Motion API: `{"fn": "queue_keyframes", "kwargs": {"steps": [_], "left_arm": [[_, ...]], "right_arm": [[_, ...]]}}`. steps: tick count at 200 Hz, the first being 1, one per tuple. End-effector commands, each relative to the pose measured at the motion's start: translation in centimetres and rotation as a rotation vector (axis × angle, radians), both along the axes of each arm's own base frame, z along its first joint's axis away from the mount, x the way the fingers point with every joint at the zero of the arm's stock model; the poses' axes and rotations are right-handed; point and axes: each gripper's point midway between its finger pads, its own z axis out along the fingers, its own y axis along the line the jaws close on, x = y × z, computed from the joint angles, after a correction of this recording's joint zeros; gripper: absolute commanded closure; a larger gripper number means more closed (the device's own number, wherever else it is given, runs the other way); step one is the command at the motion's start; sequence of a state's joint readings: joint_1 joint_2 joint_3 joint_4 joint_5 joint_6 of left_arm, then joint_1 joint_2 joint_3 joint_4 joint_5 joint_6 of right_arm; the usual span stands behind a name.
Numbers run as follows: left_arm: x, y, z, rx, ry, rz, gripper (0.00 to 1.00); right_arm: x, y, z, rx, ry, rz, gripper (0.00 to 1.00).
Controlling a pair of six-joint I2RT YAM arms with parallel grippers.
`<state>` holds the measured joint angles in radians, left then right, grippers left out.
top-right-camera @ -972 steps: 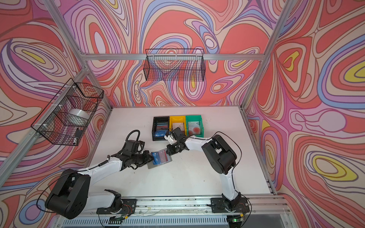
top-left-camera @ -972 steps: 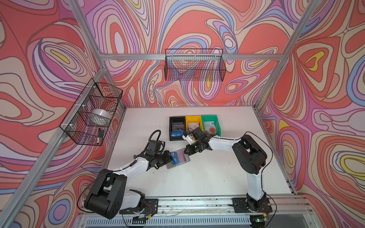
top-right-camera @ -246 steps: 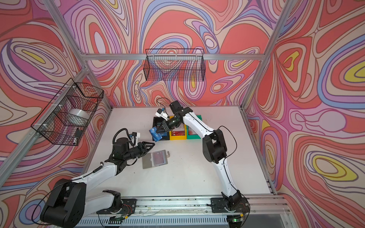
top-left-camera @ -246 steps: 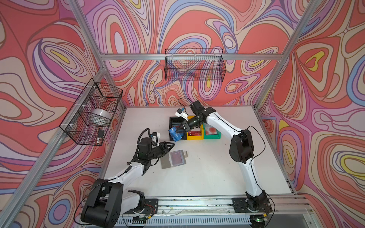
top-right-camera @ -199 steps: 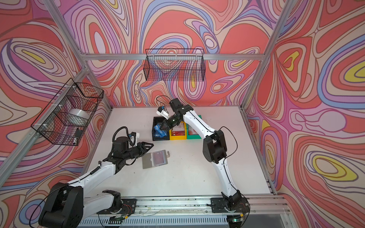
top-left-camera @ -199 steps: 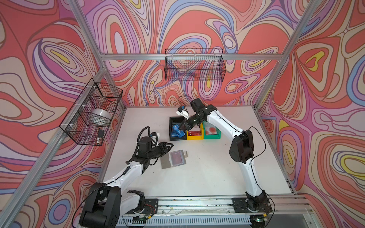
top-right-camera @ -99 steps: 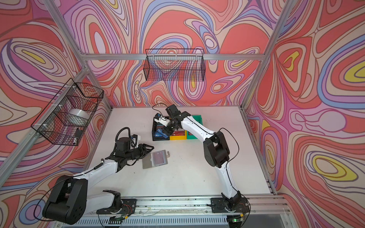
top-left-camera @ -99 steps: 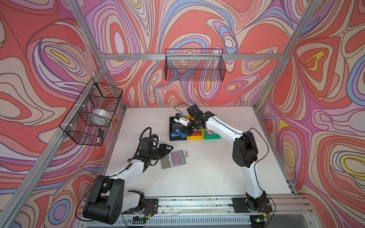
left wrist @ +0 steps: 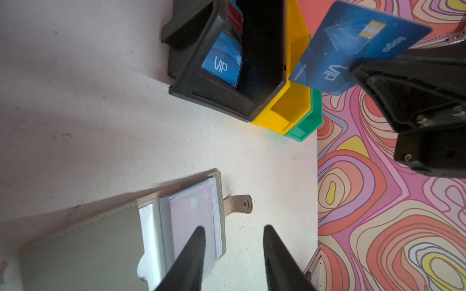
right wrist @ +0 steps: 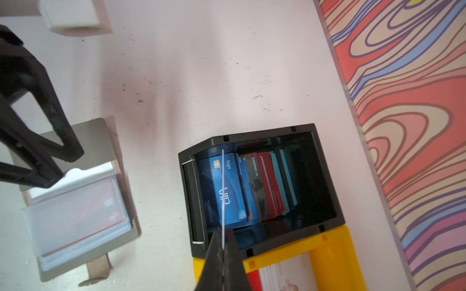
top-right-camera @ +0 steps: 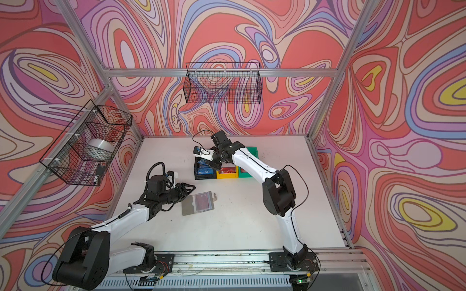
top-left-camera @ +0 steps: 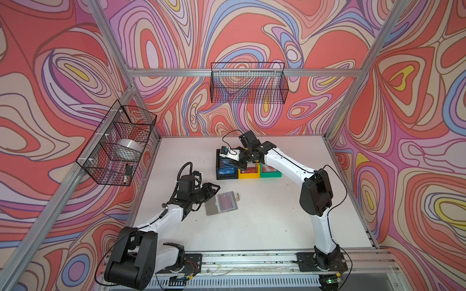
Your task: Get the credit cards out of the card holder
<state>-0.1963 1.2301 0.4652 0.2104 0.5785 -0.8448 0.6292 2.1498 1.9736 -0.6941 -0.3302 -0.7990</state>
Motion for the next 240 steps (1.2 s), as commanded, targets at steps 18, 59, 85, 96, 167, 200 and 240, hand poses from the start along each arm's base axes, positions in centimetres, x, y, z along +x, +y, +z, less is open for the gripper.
{"fn": "queue_keyframes", "kwargs": {"steps": [18,59,85,96,167,200,240], "left_arm": [[0.5,0.4,0.8,0.016,-0.023,0.020,0.59],[0.2,0.8,-0.1,0.030,-0.013,0.036,0.59],[0.4,0.9,-0.4,0.041,-0.014,0.038,0.59],[0.6,0.8,-0.4,0.042,-0.012,0.030,0.59],[1.2,0.4,-0.9,0.023,-0.006,0.025,0.59],[1.0,0.7,-0.8,0.037,-0.006,0.034,0.59],[0.5,1.0,-0.5,0.054,-0.012,0.040,0.59]], "right_arm": [[0.5,0.2,-3.0,-0.126,-0.046,0.085,1.00],[0.3,1.1,-5.6,-0.186,-0.067,0.101,1.00],[-0.1,1.6,-7.1,-0.209,-0.052,0.111,1.00],[-0.1,1.6,-7.7,-0.225,-0.051,0.110,1.00],[0.6,0.7,-9.9,-0.298,-0.072,0.084,1.00],[0.5,0.8,-9.9,-0.290,-0.070,0.084,1.00],[1.1,1.3,-8.7,-0.242,-0.107,0.052,0.94]]}}
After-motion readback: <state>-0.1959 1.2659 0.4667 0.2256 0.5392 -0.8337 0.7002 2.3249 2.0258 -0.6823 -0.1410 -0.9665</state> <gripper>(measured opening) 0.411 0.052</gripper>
